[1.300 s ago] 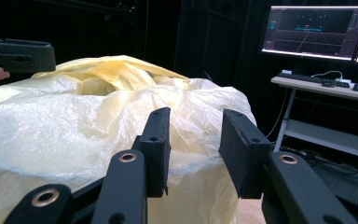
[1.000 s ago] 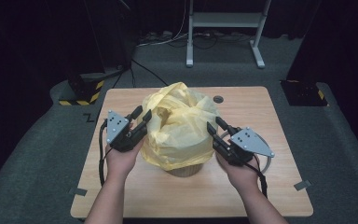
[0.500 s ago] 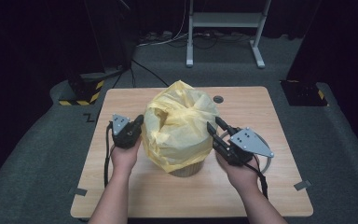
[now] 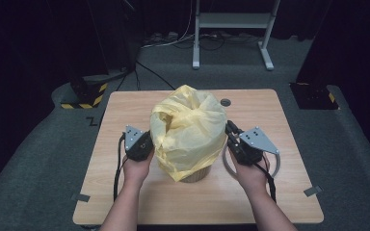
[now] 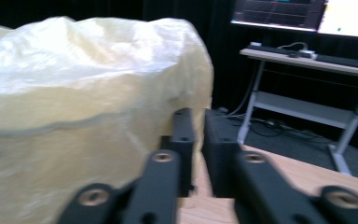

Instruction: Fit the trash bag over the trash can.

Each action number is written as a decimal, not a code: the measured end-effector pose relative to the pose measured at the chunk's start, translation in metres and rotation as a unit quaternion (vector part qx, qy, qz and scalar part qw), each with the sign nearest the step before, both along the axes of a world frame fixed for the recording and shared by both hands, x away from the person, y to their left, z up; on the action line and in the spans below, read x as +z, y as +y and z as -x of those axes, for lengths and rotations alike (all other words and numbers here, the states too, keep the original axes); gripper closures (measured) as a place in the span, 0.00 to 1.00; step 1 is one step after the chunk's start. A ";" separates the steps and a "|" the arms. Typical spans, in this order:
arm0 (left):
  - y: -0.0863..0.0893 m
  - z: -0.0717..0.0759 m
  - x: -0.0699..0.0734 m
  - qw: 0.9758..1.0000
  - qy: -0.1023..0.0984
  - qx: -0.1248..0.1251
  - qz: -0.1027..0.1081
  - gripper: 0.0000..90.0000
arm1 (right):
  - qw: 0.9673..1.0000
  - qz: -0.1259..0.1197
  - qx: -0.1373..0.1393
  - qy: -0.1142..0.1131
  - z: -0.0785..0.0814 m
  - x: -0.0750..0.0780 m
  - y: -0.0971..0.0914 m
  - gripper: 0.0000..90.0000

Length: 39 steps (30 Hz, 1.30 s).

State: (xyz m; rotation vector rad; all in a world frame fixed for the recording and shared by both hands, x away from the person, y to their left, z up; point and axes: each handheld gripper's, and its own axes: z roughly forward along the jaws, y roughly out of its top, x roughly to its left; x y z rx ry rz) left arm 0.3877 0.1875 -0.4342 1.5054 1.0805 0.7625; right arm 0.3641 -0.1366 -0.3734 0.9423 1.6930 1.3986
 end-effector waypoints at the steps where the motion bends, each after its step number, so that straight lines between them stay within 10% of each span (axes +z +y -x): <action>1: 0.000 -0.001 -0.003 1.000 0.007 -0.001 -0.007 1.00 | 1.000 0.002 0.003 0.006 -0.001 -0.002 0.001 1.00; 9: -0.006 -0.005 -0.043 0.999 0.046 0.009 -0.009 1.00 | 0.995 0.010 0.011 0.096 -0.019 -0.071 0.007 1.00; 19: 0.005 0.005 -0.049 0.998 0.048 0.027 -0.006 1.00 | 0.994 -0.001 0.016 0.105 -0.019 -0.078 0.015 1.00; 30: 0.066 0.017 -0.049 0.996 0.052 0.076 0.020 0.99 | 0.993 0.016 0.043 0.111 -0.027 -0.076 0.082 1.00; 39: 0.089 0.041 -0.042 0.994 0.047 0.099 0.012 0.62 | 0.995 0.013 0.033 0.088 -0.021 -0.072 0.058 0.83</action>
